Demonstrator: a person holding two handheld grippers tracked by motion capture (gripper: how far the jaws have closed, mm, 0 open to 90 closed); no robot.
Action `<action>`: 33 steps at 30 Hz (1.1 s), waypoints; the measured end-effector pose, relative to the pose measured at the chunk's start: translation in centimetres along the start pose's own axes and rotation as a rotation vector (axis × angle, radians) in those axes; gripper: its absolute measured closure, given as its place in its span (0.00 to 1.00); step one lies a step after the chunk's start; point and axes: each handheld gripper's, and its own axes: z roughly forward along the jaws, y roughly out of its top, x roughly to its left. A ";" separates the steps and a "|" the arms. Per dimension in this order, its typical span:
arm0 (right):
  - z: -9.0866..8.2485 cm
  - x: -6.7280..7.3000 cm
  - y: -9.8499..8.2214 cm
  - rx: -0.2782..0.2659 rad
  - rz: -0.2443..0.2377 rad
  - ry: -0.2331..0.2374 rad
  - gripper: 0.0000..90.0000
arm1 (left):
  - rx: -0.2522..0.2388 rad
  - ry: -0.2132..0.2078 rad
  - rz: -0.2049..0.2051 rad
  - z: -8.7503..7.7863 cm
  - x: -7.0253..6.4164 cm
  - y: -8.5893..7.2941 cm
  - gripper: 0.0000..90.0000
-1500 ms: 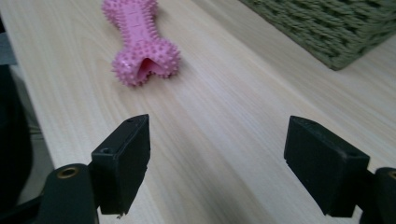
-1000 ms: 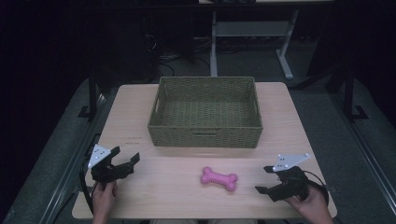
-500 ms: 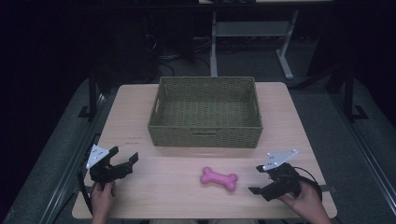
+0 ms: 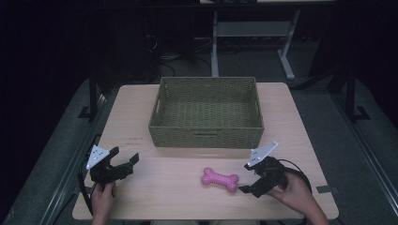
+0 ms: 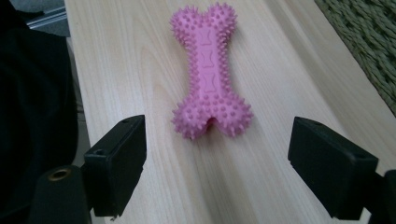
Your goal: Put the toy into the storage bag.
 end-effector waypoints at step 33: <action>3.6 -0.1 5.9 0.112 -0.095 0.084 0.20 | -0.008 0.002 -0.001 -0.2 0.2 0.1 0.14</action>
